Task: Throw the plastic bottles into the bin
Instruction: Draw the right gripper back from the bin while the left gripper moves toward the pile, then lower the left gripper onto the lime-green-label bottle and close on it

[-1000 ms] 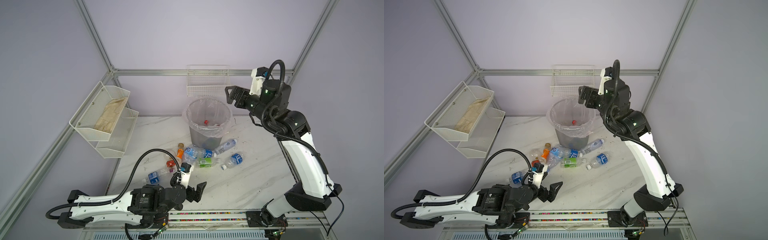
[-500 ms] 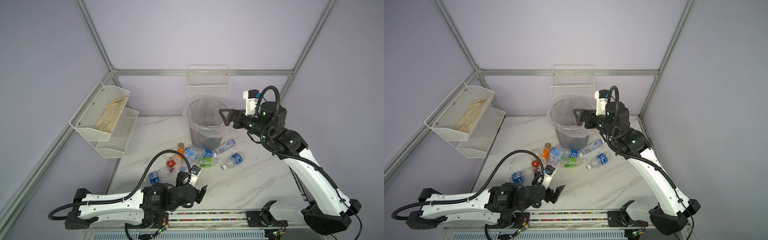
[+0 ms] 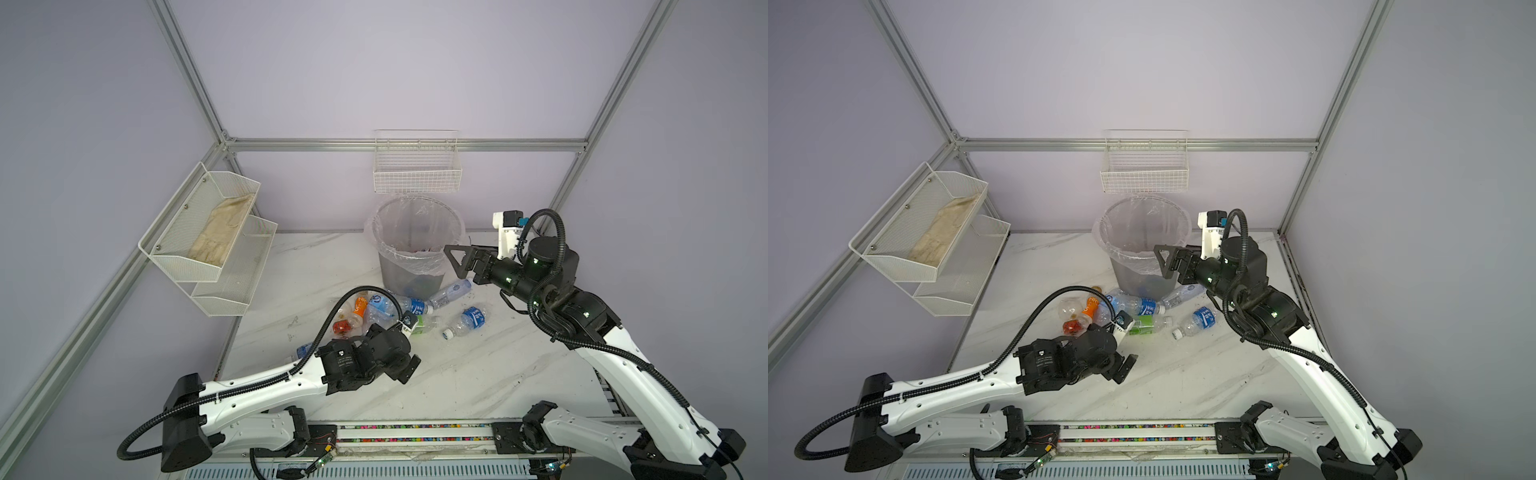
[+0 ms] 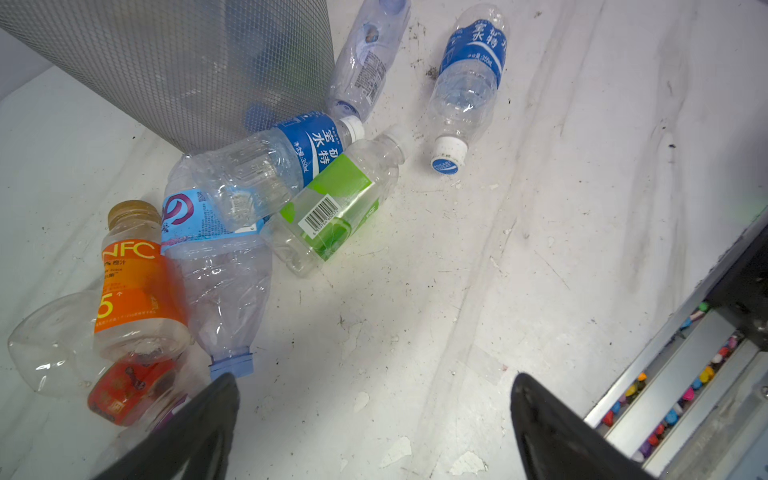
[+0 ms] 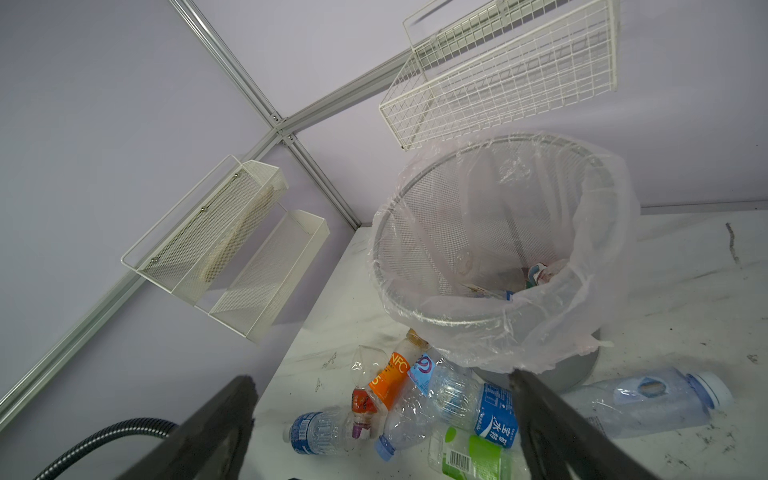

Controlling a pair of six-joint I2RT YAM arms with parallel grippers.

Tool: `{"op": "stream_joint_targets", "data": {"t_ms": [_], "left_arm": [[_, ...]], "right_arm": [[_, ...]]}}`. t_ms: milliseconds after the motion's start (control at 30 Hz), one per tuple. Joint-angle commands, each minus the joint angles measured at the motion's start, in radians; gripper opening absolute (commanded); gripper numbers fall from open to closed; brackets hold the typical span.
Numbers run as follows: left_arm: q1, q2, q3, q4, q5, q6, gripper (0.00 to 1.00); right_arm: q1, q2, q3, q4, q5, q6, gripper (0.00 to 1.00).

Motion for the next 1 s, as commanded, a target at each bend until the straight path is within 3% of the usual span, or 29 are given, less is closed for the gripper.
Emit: {"op": "stream_joint_targets", "data": {"t_ms": [0,567,967], "left_arm": [[0.039,0.049,0.121,0.042,0.028,0.081,1.00],[0.138,0.377,0.289,0.042,0.067,0.236,1.00],[0.220,0.520,0.381,0.063,0.148,0.279,1.00]], "right_arm": [[0.002,-0.063,-0.053,0.044,-0.018,-0.020,0.97],[0.001,-0.349,-0.319,0.060,-0.023,0.000,0.97],[0.001,-0.396,-0.418,0.100,-0.065,0.044,0.97]]}}
